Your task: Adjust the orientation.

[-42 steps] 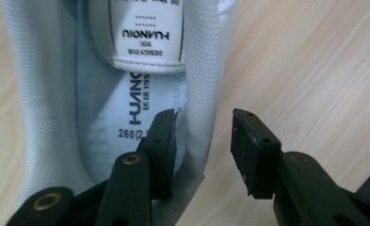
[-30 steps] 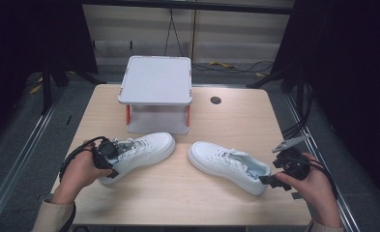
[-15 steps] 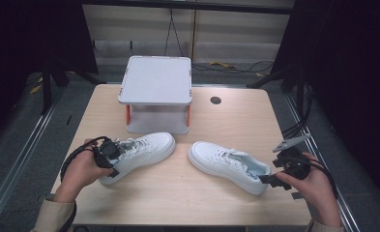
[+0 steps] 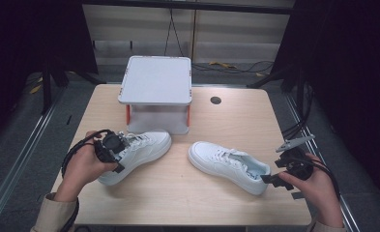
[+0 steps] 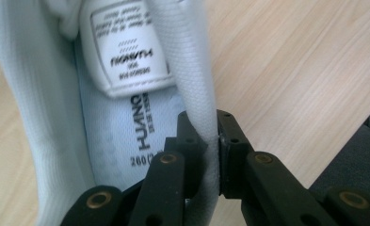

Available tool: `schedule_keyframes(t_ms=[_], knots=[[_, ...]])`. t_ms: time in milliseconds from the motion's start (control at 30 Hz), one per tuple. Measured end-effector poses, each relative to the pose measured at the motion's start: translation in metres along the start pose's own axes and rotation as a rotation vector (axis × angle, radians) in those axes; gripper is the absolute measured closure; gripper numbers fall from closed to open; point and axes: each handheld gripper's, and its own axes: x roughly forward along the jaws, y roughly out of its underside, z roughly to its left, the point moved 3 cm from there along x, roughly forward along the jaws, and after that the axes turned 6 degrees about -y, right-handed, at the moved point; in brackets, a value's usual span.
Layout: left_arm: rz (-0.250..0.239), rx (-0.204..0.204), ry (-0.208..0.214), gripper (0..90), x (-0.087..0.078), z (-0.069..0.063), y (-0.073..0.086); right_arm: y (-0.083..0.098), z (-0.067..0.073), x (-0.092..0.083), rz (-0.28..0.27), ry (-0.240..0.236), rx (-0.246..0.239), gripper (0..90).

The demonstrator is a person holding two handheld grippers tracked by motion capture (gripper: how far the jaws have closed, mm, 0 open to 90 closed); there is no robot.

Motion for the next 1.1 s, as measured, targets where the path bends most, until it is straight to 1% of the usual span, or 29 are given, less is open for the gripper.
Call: schedule_keyframes(t_ms=[133,200,267,300,400,500,533,567,600,667,700,733,767,800,833,867,900,933,967,1033,1100], knots=[[-0.005,-0.002,0.000,82.3,-0.009,-0.002,-0.008,0.000,-0.001,-0.001,-0.004,-0.002,0.001,21.0],[-0.016,-0.020,0.003,82.1,-0.014,-0.003,-0.012,0.000,-0.001,-0.002,-0.009,0.002,0.004,21.1],[-0.020,-0.013,-0.009,81.9,-0.018,-0.008,-0.017,0.000,0.000,-0.003,-0.010,0.001,-0.004,21.0],[-0.020,-0.013,-0.009,82.0,-0.018,-0.008,-0.017,0.000,0.000,-0.003,-0.010,0.001,-0.004,21.0],[-0.048,-0.016,-0.010,81.9,-0.023,-0.011,-0.019,-0.001,0.002,-0.002,-0.010,-0.002,-0.010,21.0],[-0.060,-0.021,-0.039,81.9,-0.031,-0.012,-0.019,-0.002,0.002,-0.002,-0.010,0.000,-0.011,21.0],[-0.072,-0.026,-0.050,81.8,-0.035,-0.011,-0.021,-0.002,0.002,-0.002,-0.012,0.002,-0.014,21.0],[-0.072,-0.026,-0.050,81.7,-0.035,-0.011,-0.021,-0.002,0.002,-0.002,-0.012,0.002,-0.014,21.0],[-0.083,-0.032,-0.074,81.5,-0.038,-0.009,-0.024,-0.002,0.002,-0.002,-0.011,0.004,-0.011,21.1],[-0.090,-0.039,-0.080,81.5,-0.039,-0.008,-0.027,-0.002,0.002,-0.002,-0.010,0.005,-0.015,21.0],[-0.102,-0.053,-0.089,81.5,-0.039,-0.005,-0.030,-0.003,0.003,-0.002,-0.010,0.004,-0.015,21.0],[-0.108,-0.062,-0.087,81.5,-0.035,-0.002,-0.034,-0.003,0.003,-0.002,-0.010,0.007,-0.016,21.1],[-0.112,-0.072,-0.104,81.5,-0.032,0.002,-0.039,-0.004,0.004,-0.001,-0.007,0.006,-0.015,21.0],[-0.118,-0.079,-0.106,81.3,-0.025,0.006,-0.044,-0.005,0.005,0.000,-0.006,0.004,-0.028,21.0],[-0.118,-0.092,-0.102,81.3,-0.019,0.009,-0.047,-0.005,0.005,0.000,-0.006,0.004,-0.028,21.0],[-0.118,-0.120,-0.115,81.2,-0.012,0.013,-0.052,-0.006,0.006,0.000,-0.004,0.003,-0.027,21.0],[-0.120,-0.130,-0.116,80.1,-0.002,0.016,-0.056,-0.006,0.006,0.001,-0.005,0.000,-0.029,21.1],[-0.096,-0.131,-0.093,79.6,0.018,0.017,-0.061,-0.007,0.007,0.002,-0.003,0.004,-0.036,21.0],[-0.047,-0.133,-0.071,80.7,0.029,0.014,-0.062,-0.007,0.007,0.002,-0.003,0.004,-0.040,21.0],[-0.052,-0.137,-0.076,80.2,0.038,0.009,-0.063,-0.008,0.007,0.003,0.000,0.003,-0.040,21.1],[-0.047,-0.131,-0.071,79.7,0.040,0.007,-0.063,-0.008,0.008,0.003,0.002,0.004,-0.045,21.0]])
